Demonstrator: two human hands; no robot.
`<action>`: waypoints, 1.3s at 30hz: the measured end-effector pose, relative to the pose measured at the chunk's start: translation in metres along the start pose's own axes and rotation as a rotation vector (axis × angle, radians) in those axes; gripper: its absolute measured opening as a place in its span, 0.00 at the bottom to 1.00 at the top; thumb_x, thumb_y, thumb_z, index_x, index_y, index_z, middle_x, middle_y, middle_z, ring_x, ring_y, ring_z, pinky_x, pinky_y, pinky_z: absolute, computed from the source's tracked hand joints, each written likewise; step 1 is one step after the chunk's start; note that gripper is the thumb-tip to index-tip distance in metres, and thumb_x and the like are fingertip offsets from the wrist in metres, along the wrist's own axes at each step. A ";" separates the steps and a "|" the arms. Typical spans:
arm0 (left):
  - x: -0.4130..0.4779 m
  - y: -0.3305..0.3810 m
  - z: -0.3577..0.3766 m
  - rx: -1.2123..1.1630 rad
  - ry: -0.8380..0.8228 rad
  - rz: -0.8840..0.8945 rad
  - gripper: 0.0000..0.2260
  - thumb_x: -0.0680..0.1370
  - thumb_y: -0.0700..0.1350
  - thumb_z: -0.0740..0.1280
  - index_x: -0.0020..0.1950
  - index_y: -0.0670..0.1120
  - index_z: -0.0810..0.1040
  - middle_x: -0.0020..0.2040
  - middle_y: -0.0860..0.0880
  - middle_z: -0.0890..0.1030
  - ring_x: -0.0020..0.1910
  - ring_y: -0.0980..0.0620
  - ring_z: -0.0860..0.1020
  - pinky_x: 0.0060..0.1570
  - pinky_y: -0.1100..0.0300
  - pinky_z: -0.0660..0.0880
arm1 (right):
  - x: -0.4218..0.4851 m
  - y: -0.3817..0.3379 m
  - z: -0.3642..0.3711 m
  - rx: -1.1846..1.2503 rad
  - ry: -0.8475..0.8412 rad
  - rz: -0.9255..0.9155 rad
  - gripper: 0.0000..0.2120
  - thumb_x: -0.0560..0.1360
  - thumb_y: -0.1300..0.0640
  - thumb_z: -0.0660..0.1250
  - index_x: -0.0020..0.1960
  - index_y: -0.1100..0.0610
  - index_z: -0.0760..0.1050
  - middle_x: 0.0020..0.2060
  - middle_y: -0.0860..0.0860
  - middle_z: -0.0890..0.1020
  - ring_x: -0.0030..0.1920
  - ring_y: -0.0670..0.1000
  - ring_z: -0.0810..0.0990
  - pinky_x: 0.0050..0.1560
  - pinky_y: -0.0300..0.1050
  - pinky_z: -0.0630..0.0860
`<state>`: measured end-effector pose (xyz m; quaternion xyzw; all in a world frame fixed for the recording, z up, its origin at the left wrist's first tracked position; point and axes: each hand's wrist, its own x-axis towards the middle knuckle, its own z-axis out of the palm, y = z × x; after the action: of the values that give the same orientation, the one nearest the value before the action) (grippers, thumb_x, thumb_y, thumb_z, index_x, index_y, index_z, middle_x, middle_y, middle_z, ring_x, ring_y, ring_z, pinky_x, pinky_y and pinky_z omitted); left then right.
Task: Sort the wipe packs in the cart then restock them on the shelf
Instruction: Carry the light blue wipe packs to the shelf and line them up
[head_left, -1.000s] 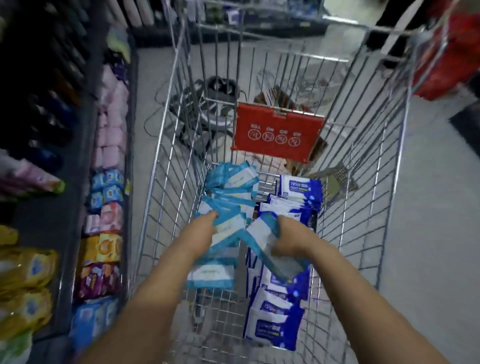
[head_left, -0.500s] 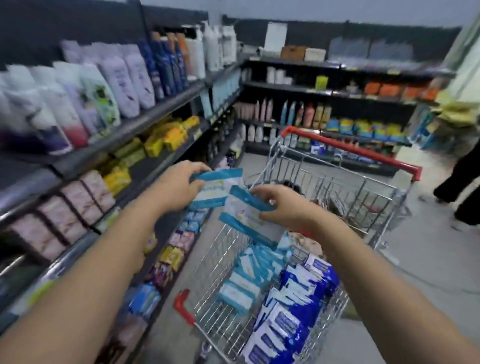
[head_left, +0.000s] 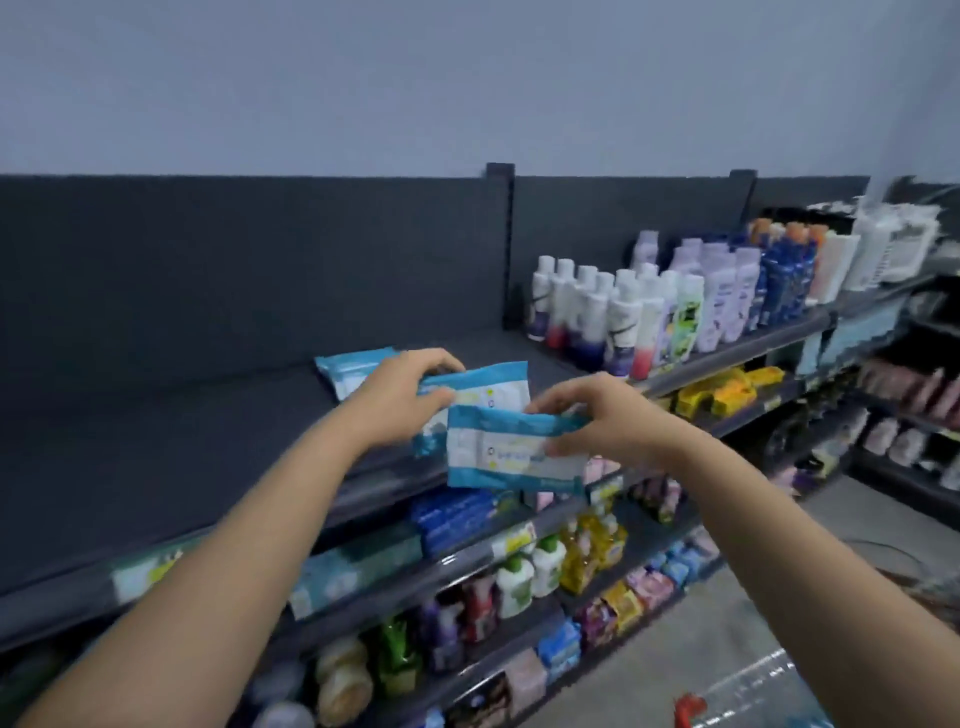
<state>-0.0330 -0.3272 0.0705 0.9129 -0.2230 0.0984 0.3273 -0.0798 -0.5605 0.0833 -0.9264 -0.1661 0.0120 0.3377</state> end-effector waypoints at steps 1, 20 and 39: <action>0.002 -0.022 -0.015 0.001 -0.001 -0.050 0.11 0.77 0.39 0.64 0.57 0.49 0.77 0.53 0.54 0.78 0.51 0.56 0.76 0.50 0.64 0.68 | 0.021 -0.009 0.012 0.019 -0.007 -0.028 0.15 0.67 0.65 0.76 0.53 0.56 0.81 0.43 0.47 0.82 0.43 0.43 0.77 0.46 0.35 0.74; 0.076 -0.209 0.011 -0.284 0.344 -0.446 0.12 0.71 0.31 0.72 0.42 0.49 0.80 0.45 0.51 0.82 0.43 0.54 0.80 0.47 0.60 0.77 | 0.263 0.059 0.108 0.587 -0.123 -0.139 0.13 0.66 0.69 0.76 0.42 0.55 0.78 0.42 0.49 0.83 0.40 0.44 0.81 0.45 0.38 0.78; 0.066 -0.206 0.026 0.261 0.379 -0.220 0.26 0.67 0.60 0.71 0.60 0.49 0.73 0.57 0.57 0.72 0.56 0.57 0.71 0.59 0.58 0.68 | 0.293 0.079 0.143 -0.013 -0.042 -0.539 0.27 0.63 0.32 0.68 0.55 0.48 0.77 0.49 0.40 0.76 0.50 0.42 0.71 0.54 0.37 0.58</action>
<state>0.1228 -0.2253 -0.0417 0.9316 -0.0424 0.2593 0.2513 0.2016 -0.4358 -0.0504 -0.8504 -0.4140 -0.0604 0.3191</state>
